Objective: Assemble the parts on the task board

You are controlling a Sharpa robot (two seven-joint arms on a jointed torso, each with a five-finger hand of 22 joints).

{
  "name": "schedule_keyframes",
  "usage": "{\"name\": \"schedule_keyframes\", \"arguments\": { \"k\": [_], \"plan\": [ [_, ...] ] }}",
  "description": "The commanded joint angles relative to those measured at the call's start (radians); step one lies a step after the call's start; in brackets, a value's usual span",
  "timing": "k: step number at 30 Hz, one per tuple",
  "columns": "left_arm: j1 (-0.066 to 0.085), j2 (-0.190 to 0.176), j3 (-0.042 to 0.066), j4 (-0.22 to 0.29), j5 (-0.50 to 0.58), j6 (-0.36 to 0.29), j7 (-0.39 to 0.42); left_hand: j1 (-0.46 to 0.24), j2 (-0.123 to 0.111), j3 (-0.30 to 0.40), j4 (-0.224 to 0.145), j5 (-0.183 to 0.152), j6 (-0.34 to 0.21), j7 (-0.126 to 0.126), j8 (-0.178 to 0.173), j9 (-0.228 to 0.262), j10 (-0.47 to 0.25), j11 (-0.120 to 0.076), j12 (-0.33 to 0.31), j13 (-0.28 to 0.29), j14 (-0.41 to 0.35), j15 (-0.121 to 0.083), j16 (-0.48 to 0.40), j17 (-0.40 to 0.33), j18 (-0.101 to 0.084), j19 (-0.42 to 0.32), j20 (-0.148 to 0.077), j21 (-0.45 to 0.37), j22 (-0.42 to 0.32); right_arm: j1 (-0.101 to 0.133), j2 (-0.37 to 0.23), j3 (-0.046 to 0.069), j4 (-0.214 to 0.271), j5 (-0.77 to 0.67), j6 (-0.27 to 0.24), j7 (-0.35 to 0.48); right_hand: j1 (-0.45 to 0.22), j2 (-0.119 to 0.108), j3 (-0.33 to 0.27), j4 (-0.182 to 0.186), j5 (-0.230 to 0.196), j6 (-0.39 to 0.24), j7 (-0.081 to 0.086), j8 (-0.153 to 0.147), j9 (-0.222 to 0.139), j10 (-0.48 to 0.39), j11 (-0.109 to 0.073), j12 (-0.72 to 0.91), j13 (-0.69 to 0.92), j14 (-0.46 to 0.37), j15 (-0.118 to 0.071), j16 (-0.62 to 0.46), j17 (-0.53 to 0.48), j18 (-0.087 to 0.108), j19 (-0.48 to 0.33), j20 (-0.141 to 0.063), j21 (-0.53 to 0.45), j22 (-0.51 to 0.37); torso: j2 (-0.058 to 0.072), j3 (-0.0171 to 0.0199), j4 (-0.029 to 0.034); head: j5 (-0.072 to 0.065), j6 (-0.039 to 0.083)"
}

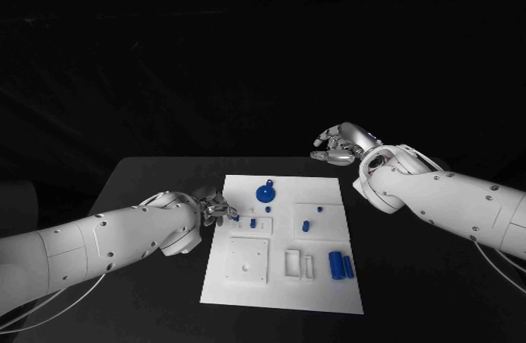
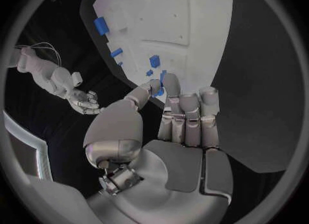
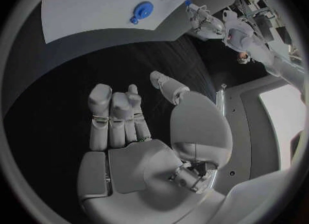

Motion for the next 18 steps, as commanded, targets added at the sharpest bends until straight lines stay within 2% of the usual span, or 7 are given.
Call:
{"name": "schedule_keyframes", "arguments": {
  "k": [1, 6, 18],
  "plan": [
    [-0.008, 0.008, 0.001, -0.003, -0.028, -0.031, -0.001, 0.012, 0.0, 0.058, -0.053, 0.009, 0.029, -0.022, 0.064, 0.128, 0.044, -0.038, 0.007, 0.002, 0.037, -0.047, 0.006, 0.001, 0.012, 0.008, -0.113, 0.006, 0.002, -0.001, 0.0, 0.0, 0.001, -0.002, 0.008, 0.01, 0.006, -0.001, -0.004, 0.0, 0.004, -0.009, 0.017, 0.005, 0.001, 0.005, 0.001, 0.006, -0.001, 0.005, -0.001, -0.005, 0.001, 0.095, 0.0, -0.004, -0.004, 0.004, 0.002, 0.0015, -0.0004, -0.001, -0.001],
    [-0.024, 0.017, 0.001, -0.014, -0.039, -0.047, 0.005, 0.011, -0.001, 0.058, -0.053, 0.011, 0.03, -0.022, 0.063, 0.128, 0.044, -0.039, 0.008, 0.003, 0.038, -0.047, 0.007, 0.002, 0.012, 0.009, -0.114, 0.006, 0.002, -0.001, 0.0, 0.0, 0.001, -0.002, 0.009, 0.01, 0.006, -0.001, -0.005, 0.0, 0.004, -0.009, 0.017, 0.005, 0.001, 0.005, 0.001, 0.006, -0.001, 0.005, -0.001, -0.005, 0.001, 0.095, 0.001, -0.004, -0.004, 0.004, 0.002, 0.0013, -0.0009, -0.004, -0.003],
    [-0.026, 0.037, 0.001, -0.038, -0.072, -0.043, 0.009, 0.011, -0.002, 0.059, -0.053, 0.014, 0.032, -0.023, 0.062, 0.129, 0.044, -0.039, 0.01, 0.005, 0.039, -0.048, 0.007, 0.002, 0.013, 0.01, -0.114, 0.007, 0.003, -0.001, 0.0, 0.0, 0.002, -0.002, 0.009, 0.01, 0.006, -0.001, -0.005, 0.001, 0.004, -0.009, 0.017, 0.005, 0.001, 0.005, 0.001, 0.006, -0.001, 0.005, -0.001, -0.006, 0.001, 0.095, 0.001, -0.004, -0.004, 0.005, 0.004, 0.0023, -0.0006, -0.006, -0.006]
  ]
}}
